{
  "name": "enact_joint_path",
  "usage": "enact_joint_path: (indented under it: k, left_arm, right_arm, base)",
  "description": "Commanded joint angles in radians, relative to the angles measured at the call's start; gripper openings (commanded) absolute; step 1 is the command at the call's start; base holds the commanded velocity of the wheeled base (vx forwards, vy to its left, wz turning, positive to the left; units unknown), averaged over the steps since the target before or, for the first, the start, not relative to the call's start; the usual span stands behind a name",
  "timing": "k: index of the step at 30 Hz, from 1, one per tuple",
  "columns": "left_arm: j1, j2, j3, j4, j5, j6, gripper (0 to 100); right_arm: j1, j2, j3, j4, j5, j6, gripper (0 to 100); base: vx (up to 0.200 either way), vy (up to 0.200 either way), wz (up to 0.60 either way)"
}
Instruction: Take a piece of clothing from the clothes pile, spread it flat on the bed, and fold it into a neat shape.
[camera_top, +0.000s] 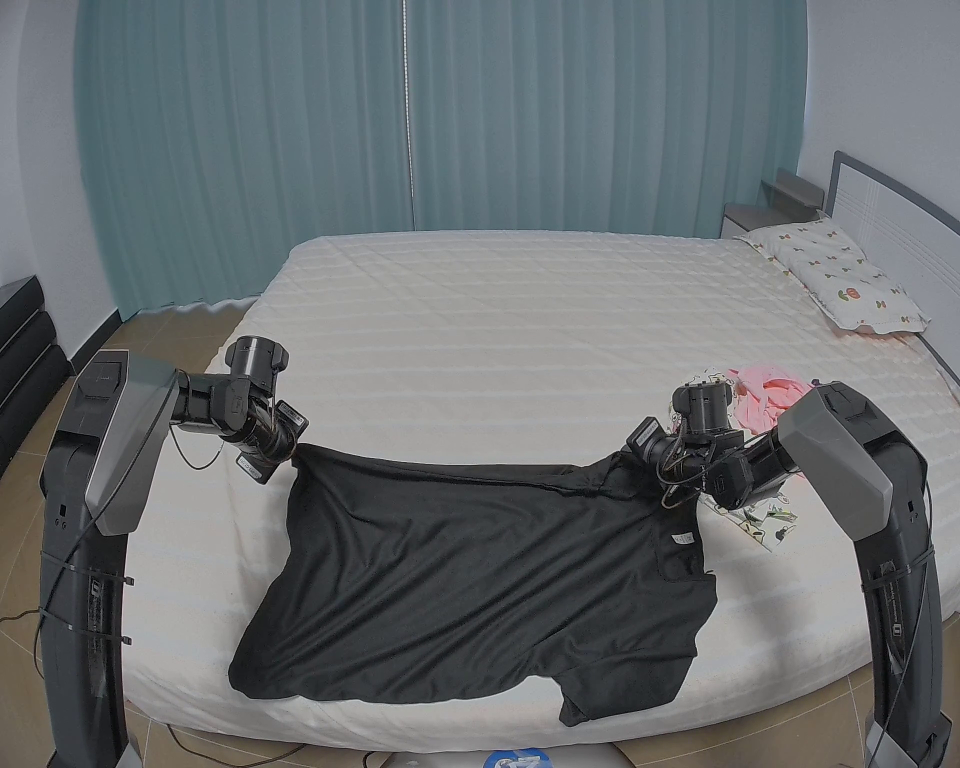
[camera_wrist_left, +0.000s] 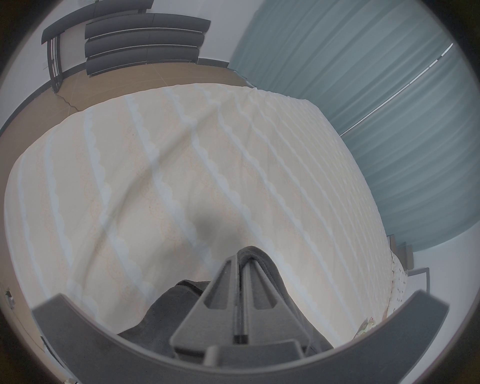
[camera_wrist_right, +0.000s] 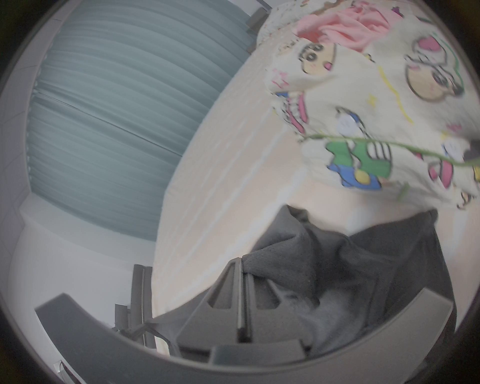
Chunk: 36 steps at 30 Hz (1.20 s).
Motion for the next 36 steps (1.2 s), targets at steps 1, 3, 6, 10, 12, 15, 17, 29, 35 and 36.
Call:
enact_joint_path:
  k: [1,3,6,10,12,15,17,29,35,36]
  left_arm:
    - [-0.001,0.014,-0.015,-0.006,0.0,0.002,0]
    - [0.0,0.024,-0.035,-0.002,0.0,0.0,0]
    - [0.0,0.044,-0.049,0.001,0.0,-0.001,0]
    - [-0.001,0.058,-0.051,-0.005,-0.001,-0.001,0]
    - [-0.005,0.058,-0.054,-0.005,-0.006,-0.001,0]
    - [-0.009,0.061,-0.055,-0.005,-0.006,-0.001,0]
    - [-0.011,0.061,-0.055,-0.005,-0.006,-0.001,0]
    - [-0.009,0.081,-0.057,0.003,-0.006,-0.001,0]
    - [-0.009,0.075,-0.058,0.003,-0.006,-0.001,0]
    - [-0.009,0.075,-0.058,0.003,-0.006,-0.001,0]
  right_arm:
    - [0.001,-0.001,-0.052,-0.057,-0.011,-0.001,0]
    - [0.001,0.013,-0.103,-0.101,-0.048,-0.004,0]
    - [-0.002,0.026,-0.179,-0.149,-0.101,-0.02,0]
    - [-0.01,0.069,-0.225,-0.146,-0.103,-0.041,0]
    - [-0.01,0.111,-0.245,-0.144,-0.103,-0.069,0]
    - [-0.008,0.173,-0.285,-0.16,-0.114,-0.092,100]
    - [-0.008,0.185,-0.305,-0.161,-0.12,-0.102,100]
    - [-0.067,0.082,-0.253,-0.134,-0.134,-0.202,100]
    - [-0.081,0.024,-0.061,-0.115,0.011,-0.236,100]
    - [-0.081,0.027,-0.04,-0.115,0.023,-0.251,100]
  base:
    - [0.0,0.0,0.0]
    - [0.0,0.0,0.0]
    - [0.0,0.0,0.0]
    - [0.0,0.0,0.0]
    - [0.0,0.0,0.0]
    - [0.0,0.0,0.0]
    - [0.0,0.0,0.0]
    - [0.0,0.0,0.0]
    - [0.0,0.0,0.0]
    - [0.0,0.0,0.0]
